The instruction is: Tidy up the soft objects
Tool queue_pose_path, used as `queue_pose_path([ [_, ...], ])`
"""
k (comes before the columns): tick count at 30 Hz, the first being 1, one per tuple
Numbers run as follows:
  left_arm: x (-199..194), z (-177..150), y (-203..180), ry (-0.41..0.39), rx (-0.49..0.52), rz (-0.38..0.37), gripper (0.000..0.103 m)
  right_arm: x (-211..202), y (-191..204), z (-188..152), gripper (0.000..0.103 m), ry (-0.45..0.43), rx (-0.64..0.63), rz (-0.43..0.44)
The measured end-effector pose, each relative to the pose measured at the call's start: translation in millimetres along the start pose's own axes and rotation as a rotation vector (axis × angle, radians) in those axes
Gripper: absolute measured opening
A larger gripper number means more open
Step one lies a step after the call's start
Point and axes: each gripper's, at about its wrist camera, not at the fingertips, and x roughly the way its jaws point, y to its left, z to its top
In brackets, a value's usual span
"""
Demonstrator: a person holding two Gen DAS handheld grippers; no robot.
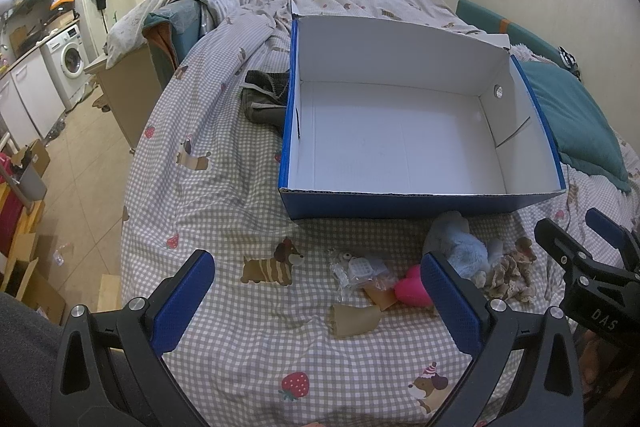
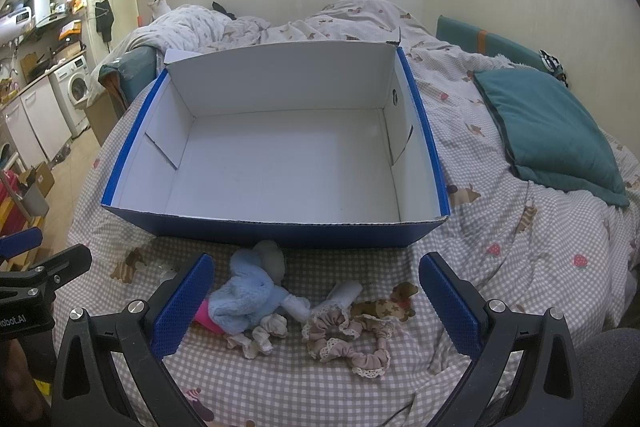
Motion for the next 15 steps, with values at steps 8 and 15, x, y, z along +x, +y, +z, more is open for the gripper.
queue_pose_path([
  [8,0.1,0.0,0.0,0.000,0.000,0.001,0.103,-0.5,0.1,0.3,0.103,0.000,0.000,0.000],
  [15,1.3,3.8,6.7,0.032,-0.012,0.007,0.103,-0.7,-3.3,3.3,0.103,0.003,0.020,0.004],
])
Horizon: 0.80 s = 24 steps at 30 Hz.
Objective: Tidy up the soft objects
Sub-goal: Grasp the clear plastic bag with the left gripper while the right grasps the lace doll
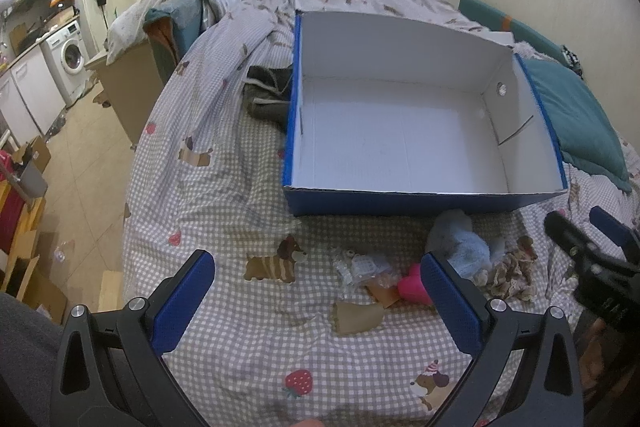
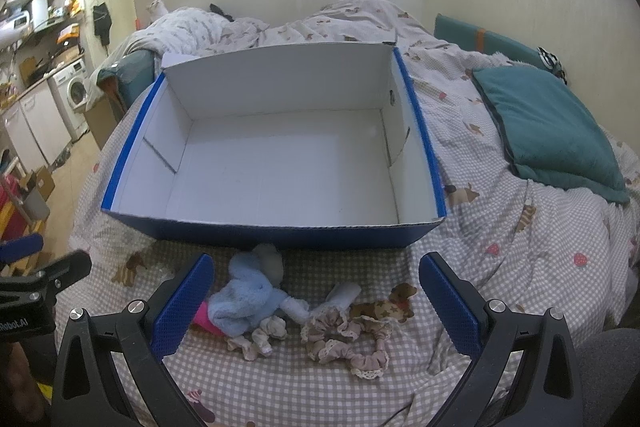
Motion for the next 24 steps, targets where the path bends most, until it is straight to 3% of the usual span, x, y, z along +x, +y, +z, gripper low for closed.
queue_pose_path([
  [4,9,13,18,0.053,-0.040,0.052,0.103,4,-9,10,0.103,0.031,0.028,0.036],
  [6,16,20,30,0.085,-0.066,0.112,0.103,7,-15,13,0.103,0.038,0.042,0.032],
  [9,32,27,51,0.147,-0.126,0.122,0.103,15,-26,12,0.103,0.075,0.102,0.035],
  [12,59,31,65,0.270,-0.196,0.080,0.102,25,-33,6,0.103,0.126,0.140,0.028],
  [16,96,27,51,0.408,-0.203,-0.012,0.077,29,-35,3,0.103,0.143,0.142,0.016],
  [22,139,16,15,0.524,-0.159,-0.112,0.073,31,-36,0,0.103,0.152,0.134,0.007],
  [24,151,13,10,0.552,-0.168,-0.126,0.065,32,-37,0,0.103,0.157,0.136,0.005],
])
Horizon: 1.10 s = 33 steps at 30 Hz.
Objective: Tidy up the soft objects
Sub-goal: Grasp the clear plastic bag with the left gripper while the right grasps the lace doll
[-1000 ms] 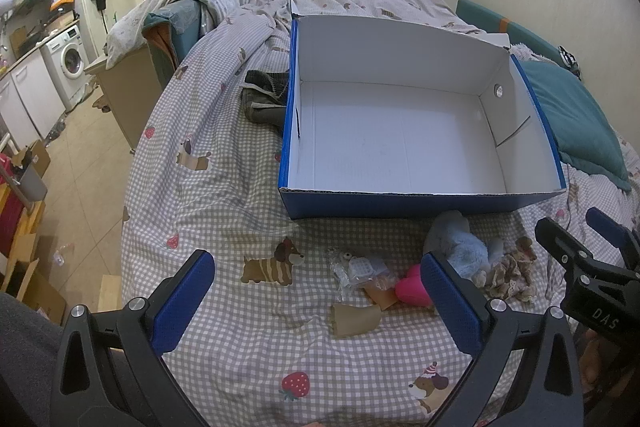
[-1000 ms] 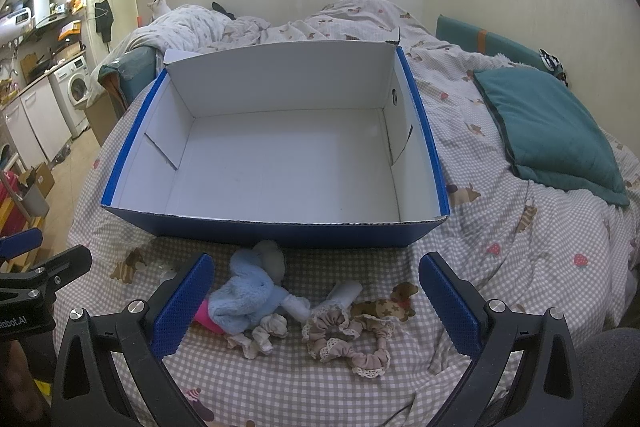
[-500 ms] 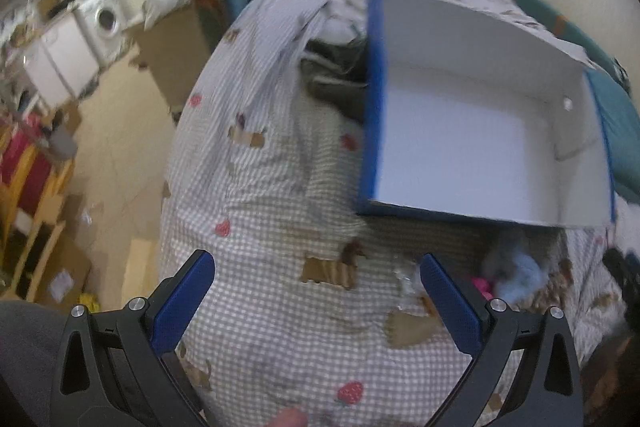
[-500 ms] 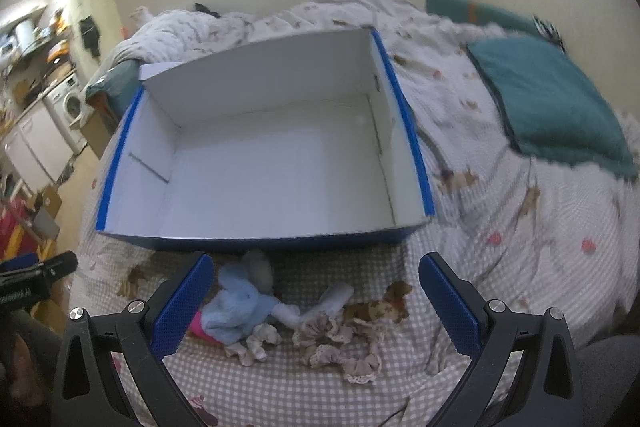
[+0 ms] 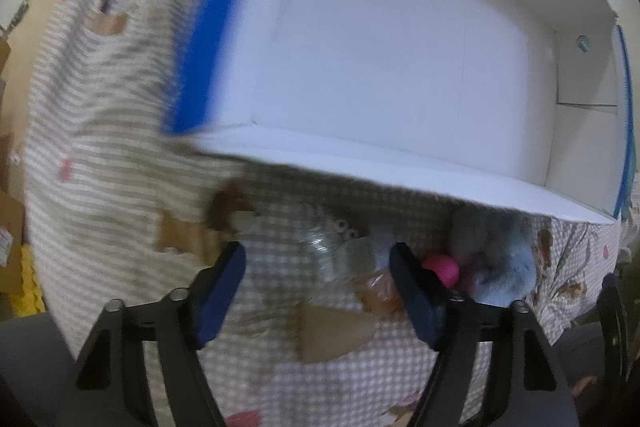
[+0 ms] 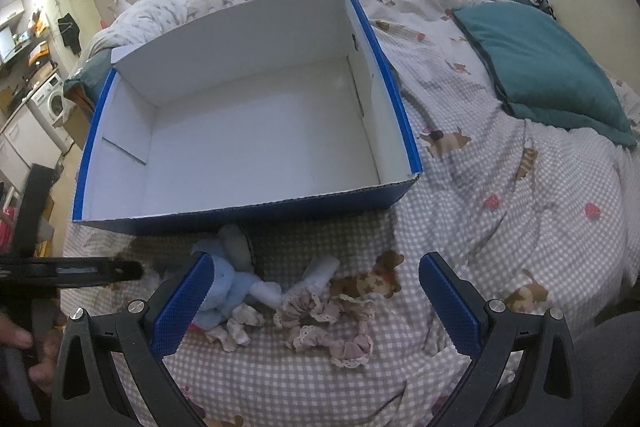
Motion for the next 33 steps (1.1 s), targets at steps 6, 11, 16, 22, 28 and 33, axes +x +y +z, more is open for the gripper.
queue_pose_path([
  [6,20,3,-5,0.024,0.010,0.006,0.059,3,-5,-1,0.103,0.012,0.005,-0.013],
  [11,15,0,0,-0.006,0.026,-0.003,0.033,4,-22,6,0.103,0.046,0.052,0.046],
  [16,-19,-3,11,-0.044,0.014,-0.033,0.022,16,-54,16,0.103,0.119,0.171,0.108],
  [22,-82,-5,24,-0.162,0.002,0.011,0.021,51,-63,9,0.089,0.284,0.228,0.117],
  [28,-87,-11,45,-0.187,-0.004,0.040,0.021,75,-37,-7,0.089,0.389,0.103,0.077],
  [33,-90,-13,48,-0.193,0.007,0.051,0.021,94,-18,-20,0.089,0.459,0.013,0.040],
])
